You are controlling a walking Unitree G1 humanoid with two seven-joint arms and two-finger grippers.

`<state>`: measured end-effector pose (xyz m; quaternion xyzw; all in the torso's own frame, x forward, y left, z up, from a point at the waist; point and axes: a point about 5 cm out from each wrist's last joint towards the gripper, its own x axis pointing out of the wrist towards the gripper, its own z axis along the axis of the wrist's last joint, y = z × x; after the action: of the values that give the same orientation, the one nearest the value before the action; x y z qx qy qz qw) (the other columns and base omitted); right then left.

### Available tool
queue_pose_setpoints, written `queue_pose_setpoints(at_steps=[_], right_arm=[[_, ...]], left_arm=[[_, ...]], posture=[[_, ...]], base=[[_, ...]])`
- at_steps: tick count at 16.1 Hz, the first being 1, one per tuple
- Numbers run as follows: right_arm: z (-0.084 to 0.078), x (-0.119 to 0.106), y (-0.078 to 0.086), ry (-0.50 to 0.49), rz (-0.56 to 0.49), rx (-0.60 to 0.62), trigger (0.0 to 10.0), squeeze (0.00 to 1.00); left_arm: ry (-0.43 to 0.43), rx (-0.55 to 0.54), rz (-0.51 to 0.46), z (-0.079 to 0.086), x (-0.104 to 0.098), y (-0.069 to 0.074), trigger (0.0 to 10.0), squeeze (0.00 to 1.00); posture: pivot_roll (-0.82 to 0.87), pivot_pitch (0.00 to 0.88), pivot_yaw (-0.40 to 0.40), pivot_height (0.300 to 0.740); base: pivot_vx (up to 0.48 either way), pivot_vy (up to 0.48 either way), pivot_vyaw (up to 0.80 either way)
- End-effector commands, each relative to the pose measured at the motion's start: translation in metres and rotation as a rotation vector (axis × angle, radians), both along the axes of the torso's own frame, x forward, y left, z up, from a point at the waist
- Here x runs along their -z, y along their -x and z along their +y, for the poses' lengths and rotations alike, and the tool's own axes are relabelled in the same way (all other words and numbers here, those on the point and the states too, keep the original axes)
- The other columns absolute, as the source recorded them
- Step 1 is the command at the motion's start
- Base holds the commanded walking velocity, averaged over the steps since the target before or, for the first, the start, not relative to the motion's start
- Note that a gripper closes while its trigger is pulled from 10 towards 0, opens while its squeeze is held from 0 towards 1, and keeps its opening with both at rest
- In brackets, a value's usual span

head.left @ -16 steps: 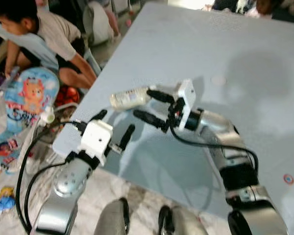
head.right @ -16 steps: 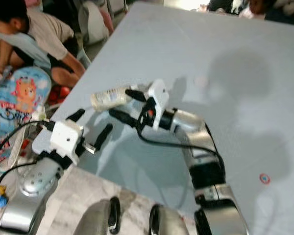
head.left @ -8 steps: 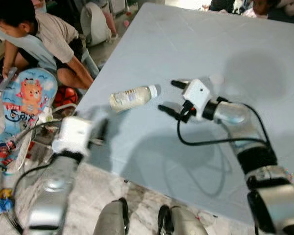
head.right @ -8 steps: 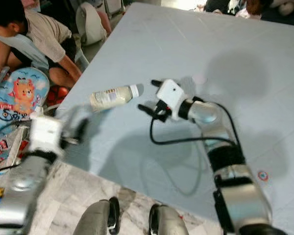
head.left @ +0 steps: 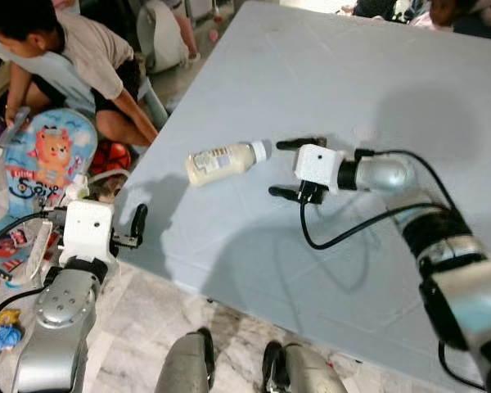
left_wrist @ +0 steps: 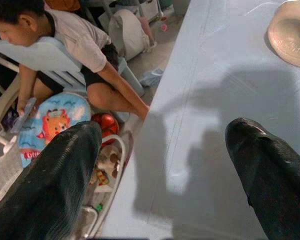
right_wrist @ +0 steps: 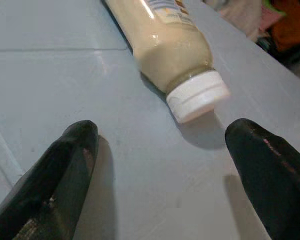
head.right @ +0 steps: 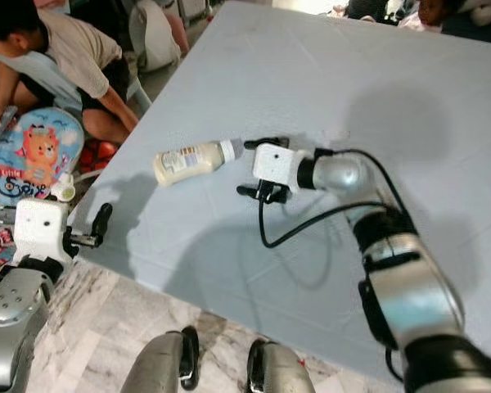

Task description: Restocking fridge

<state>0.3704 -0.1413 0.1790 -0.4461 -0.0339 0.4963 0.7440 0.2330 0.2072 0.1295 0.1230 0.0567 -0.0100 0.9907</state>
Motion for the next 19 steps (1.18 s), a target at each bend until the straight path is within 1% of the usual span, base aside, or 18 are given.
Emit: queue_pose_setpoints(at_steps=[1,3,4,6,7,8,10,11,12,13,14,15,16,17,18,19], right_arm=[[-0.005,0.006,0.0,0.077,0.002,0.002,10.0,0.0],[-0.004,0.001,-0.003,0.15,-0.064,-0.005,10.0,0.0],[-0.003,-0.002,-0.006,0.14,-0.08,0.009,10.0,0.0],[-0.002,-0.005,-0.009,0.176,-0.131,0.023,10.0,0.0],[0.0,-0.008,-0.011,0.165,-0.155,0.041,10.0,0.0],[0.001,-0.011,-0.014,0.188,-0.202,0.062,10.0,0.0],[0.002,-0.016,-0.016,0.155,-0.202,0.077,10.0,0.0],[0.004,-0.017,-0.015,0.089,-0.154,0.063,10.0,0.0],[0.005,-0.015,-0.013,0.058,-0.121,0.046,10.0,0.0],[0.006,-0.009,-0.007,0.002,-0.069,0.01,10.0,0.0],[0.007,-0.005,-0.004,-0.046,-0.032,-0.011,10.0,0.0],[0.006,0.004,0.003,-0.1,0.016,-0.042,10.0,0.0],[0.006,0.013,0.012,-0.178,0.062,-0.065,10.0,0.0],[0.006,0.017,0.017,-0.223,0.094,-0.08,10.0,0.0],[0.006,0.017,0.017,-0.223,0.094,-0.08,10.0,0.0],[0.011,0.028,0.032,-0.316,0.128,-0.086,10.0,0.0]], left_arm=[[-0.01,0.012,0.006,0.002,-0.003,0.004,10.0,0.0],[-0.01,0.029,0.005,-0.002,-0.003,0.007,10.0,0.0],[-0.01,0.033,0.008,-0.003,-0.003,0.008,10.0,0.0],[-0.01,0.035,0.012,-0.004,-0.004,0.009,10.0,0.0],[-0.009,0.038,0.015,-0.005,-0.004,0.009,10.0,0.0],[-0.009,0.042,0.014,-0.006,-0.004,0.008,10.0,0.0],[0.002,0.072,-0.008,-0.011,-0.008,0.007,10.0,0.0],[0.008,0.144,-0.048,-0.018,-0.015,0.006,10.0,0.0],[0.001,0.165,-0.061,-0.022,-0.016,0.005,10.0,0.0],[-0.006,0.176,-0.088,-0.025,-0.02,0.001,10.0,0.0],[-0.011,0.177,-0.103,-0.027,-0.022,-0.003,10.0,0.0],[-0.004,0.176,-0.121,-0.029,-0.024,-0.009,10.0,0.0],[-0.008,0.172,-0.134,-0.03,-0.025,-0.016,10.0,0.0],[-0.003,0.176,-0.141,-0.031,-0.025,-0.02,10.0,0.0],[-0.003,0.176,-0.141,-0.031,-0.025,-0.02,10.0,0.0],[-0.011,0.154,-0.17,-0.032,-0.027,-0.03,10.0,0.0]], posture=[[0.21,0.242,0.022,0.74],[0.21,0.245,0.022,0.74],[0.22,0.245,0.022,0.74],[0.22,0.245,0.022,0.74],[0.22,0.246,0.023,0.74],[0.22,0.244,0.023,0.74],[0.22,0.24,0.017,0.74],[0.21,0.235,0.011,0.74],[0.21,0.232,0.009,0.74],[0.19,0.227,0.005,0.74],[0.18,0.222,0.004,0.74],[0.17,0.216,0.004,0.74],[0.15,0.209,0.004,0.74],[0.13,0.201,0.004,0.74],[0.13,0.201,0.004,0.74],[0.11,0.19,0.003,0.74]], base=[[0.0,0.0,0.0],[0.0,0.0,0.0],[0.0,0.0,0.0],[0.0,0.0,0.0],[0.0,0.0,0.0],[0.0,0.0,0.0],[0.0,0.0,0.0],[0.0,0.0,0.0],[0.0,0.0,0.0],[0.0,0.0,0.0],[0.0,0.0,0.0],[0.0,0.0,0.0],[0.0,0.0,0.0],[0.0,0.0,0.0],[0.0,0.0,0.0],[0.0,0.0,0.0]])
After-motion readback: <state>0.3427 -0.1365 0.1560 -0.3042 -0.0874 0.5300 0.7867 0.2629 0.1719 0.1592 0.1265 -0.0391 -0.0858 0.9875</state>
